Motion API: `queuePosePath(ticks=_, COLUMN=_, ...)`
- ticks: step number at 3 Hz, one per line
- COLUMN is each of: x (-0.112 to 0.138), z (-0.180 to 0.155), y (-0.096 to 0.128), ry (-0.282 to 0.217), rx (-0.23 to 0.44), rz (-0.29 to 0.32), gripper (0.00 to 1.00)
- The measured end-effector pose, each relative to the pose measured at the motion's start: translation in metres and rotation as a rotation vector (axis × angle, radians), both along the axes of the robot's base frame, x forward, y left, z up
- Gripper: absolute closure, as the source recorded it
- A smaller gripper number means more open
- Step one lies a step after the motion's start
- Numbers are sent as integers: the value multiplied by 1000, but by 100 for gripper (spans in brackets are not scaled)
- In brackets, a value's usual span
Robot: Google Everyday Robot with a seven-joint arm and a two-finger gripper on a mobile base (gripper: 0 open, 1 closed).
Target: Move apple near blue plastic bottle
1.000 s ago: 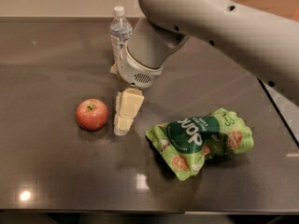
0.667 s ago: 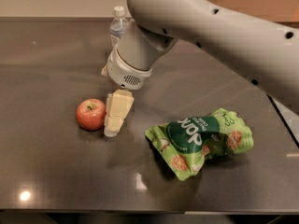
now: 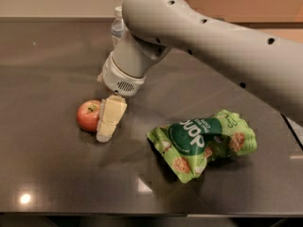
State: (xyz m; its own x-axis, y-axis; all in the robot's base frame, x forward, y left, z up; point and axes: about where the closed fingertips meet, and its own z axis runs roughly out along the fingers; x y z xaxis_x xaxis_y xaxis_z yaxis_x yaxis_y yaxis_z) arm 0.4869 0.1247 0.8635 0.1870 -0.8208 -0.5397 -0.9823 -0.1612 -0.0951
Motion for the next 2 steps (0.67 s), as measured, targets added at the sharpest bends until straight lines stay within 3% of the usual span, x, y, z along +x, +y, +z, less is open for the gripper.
queuePosePath(ticks=2, x=1, z=-9, y=11, ry=46, rx=23, rz=-4, gripper=41)
